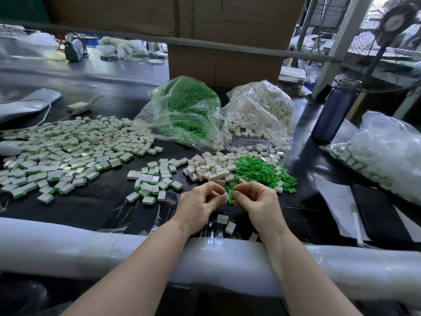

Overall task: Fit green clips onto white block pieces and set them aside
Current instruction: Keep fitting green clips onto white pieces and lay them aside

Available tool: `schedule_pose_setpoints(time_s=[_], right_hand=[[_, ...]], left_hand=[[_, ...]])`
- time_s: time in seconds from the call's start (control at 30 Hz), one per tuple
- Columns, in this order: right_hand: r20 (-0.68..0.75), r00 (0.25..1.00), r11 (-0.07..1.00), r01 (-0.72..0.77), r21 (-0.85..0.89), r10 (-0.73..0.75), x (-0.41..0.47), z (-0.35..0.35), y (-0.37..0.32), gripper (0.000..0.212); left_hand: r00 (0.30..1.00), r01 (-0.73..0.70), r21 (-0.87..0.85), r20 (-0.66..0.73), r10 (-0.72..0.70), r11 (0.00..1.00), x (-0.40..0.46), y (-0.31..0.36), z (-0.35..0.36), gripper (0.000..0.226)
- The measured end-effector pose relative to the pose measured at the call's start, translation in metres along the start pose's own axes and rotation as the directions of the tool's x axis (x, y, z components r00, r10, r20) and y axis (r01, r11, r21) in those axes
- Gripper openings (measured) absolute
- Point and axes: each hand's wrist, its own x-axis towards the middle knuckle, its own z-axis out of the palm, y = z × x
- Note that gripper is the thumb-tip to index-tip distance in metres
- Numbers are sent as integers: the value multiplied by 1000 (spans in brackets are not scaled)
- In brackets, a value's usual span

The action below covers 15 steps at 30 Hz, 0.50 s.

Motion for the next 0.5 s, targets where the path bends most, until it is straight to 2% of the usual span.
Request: schedule_pose_setpoints(time_s=[0.5], right_hand=[[7,1000,999,7,-53,-7,-2,0,-2,18]], left_hand=[[1000,2,-1,23,-2,1000,0,-1,0,12]])
